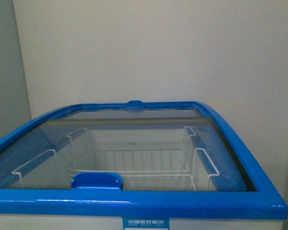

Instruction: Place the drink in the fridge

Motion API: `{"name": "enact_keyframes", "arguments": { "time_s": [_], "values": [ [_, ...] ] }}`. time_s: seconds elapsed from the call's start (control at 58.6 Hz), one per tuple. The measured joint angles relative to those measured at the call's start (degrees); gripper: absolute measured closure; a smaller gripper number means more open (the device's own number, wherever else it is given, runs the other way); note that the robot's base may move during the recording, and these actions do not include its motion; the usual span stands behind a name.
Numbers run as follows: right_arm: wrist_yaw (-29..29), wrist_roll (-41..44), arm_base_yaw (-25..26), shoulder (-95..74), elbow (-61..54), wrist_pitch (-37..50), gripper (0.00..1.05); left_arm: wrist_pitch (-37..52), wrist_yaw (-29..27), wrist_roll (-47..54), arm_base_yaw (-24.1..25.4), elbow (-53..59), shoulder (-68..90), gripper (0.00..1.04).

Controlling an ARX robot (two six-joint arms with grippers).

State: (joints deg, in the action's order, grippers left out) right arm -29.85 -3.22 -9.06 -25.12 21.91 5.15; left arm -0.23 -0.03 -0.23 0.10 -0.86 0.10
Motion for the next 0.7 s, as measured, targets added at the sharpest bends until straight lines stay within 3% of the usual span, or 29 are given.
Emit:
{"name": "enact_keyframes", "arguments": {
  "time_s": [0.273, 0.341, 0.426, 0.529, 0.614, 0.699],
  "values": [
    [0.0, 0.0, 0.0, 0.0, 0.0, 0.0, 0.67, 0.0, 0.0, 0.0, 0.0, 0.0, 0.0, 0.08],
    [0.0, 0.0, 0.0, 0.0, 0.0, 0.0, 0.67, -4.6, 10.0, -7.1, 2.5, -2.8, 6.5, 0.08],
    [0.1, 0.0, -0.1, 0.0, 0.0, 0.0, 0.67, 5.6, 18.1, -9.5, 4.3, -5.8, 23.2, 0.08],
    [-0.2, 0.0, -0.1, 0.0, 0.0, 0.0, 0.67, 21.3, 22.3, -3.6, 4.5, -11.2, 41.8, 0.08],
    [-0.2, 0.0, -0.1, 0.0, 0.0, 0.0, 0.67, 31.3, 25.7, 5.2, 3.4, -18.1, 56.5, 0.08],
    [-0.1, 0.0, -0.1, 0.0, 0.0, 0.0, 0.67, 33.1, 30.1, 16.0, 1.4, -25.8, 67.7, 0.08]
  ]
}}
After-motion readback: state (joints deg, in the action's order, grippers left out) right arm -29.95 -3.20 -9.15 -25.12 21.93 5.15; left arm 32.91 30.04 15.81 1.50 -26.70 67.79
